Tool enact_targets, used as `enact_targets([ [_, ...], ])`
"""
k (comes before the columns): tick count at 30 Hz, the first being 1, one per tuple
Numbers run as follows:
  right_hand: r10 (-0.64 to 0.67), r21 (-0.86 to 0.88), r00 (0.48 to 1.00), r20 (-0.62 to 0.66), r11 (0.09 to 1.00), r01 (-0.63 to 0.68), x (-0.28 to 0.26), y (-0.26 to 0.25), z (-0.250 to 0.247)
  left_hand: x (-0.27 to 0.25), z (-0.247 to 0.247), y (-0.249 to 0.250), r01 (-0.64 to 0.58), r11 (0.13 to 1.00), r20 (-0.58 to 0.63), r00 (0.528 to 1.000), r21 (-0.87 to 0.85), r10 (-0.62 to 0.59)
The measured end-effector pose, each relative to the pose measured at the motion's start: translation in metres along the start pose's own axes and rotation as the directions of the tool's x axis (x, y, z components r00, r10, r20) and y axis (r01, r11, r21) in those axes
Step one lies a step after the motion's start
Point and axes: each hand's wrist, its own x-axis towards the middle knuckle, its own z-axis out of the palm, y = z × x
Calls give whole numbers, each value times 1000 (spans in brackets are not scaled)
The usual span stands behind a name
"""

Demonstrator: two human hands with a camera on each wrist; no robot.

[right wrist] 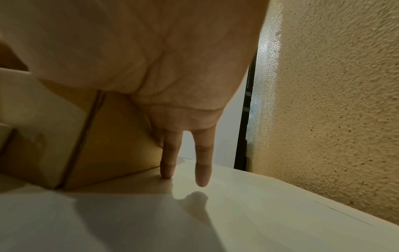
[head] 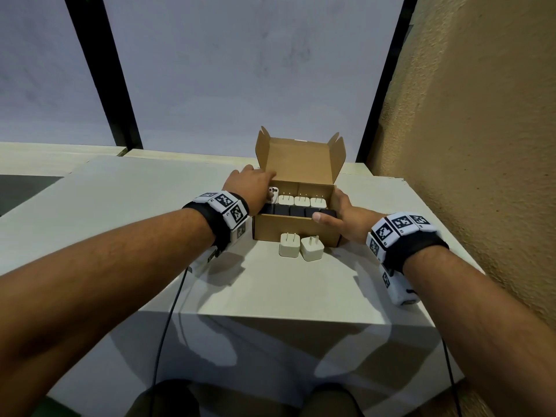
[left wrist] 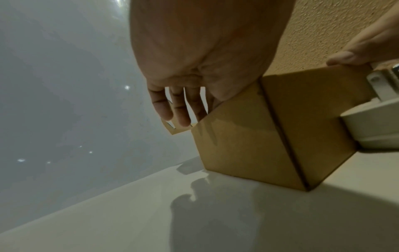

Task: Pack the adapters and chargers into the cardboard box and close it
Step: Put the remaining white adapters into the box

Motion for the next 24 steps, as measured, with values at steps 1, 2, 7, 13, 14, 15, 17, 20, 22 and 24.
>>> enact_targets([
  [1, 0, 14, 1000, 12, 1000, 0, 0, -1, 0, -2, -2, -1, 8, 999, -12, 1000, -33, -8],
  [2, -4, 29, 1000, 21, 1000, 4, 0, -1, 0, -5, -4, -2, 9, 998, -29, 1000, -59, -10],
  [7, 0, 88, 999, 41, 996, -3, 2, -2, 2, -36, -9, 7, -292, 947, -169, 949, -137, 268],
  [13, -28, 145, 999, 35, 989, 22, 12, 9, 7, -73, -6, 31, -449, 873, -48, 892, -188, 449],
  [14, -16, 143, 999, 42, 990, 10, 12, 8, 6, -75, -5, 33, -426, 879, -23, 902, -213, 432],
  [15, -5, 140, 999, 39, 990, 0, 10, 5, 5, -76, -4, 36, -406, 886, 6, 909, -223, 418],
  [17, 17, 128, 998, 54, 992, -23, 5, 0, 4, -79, -3, 39, -379, 901, 55, 916, -210, 398],
  [20, 27, 117, 997, 70, 993, -35, 0, -5, 1, -82, -4, 42, -360, 909, 91, 919, -211, 385],
  [22, 29, 112, 997, 70, 993, -37, 1, -3, 1, -83, -2, 44, -339, 915, 116, 922, -220, 369],
  [24, 29, 107, 997, 69, 994, -36, 1, -2, 0, -82, 0, 45, -301, 924, 151, 928, -236, 341],
])
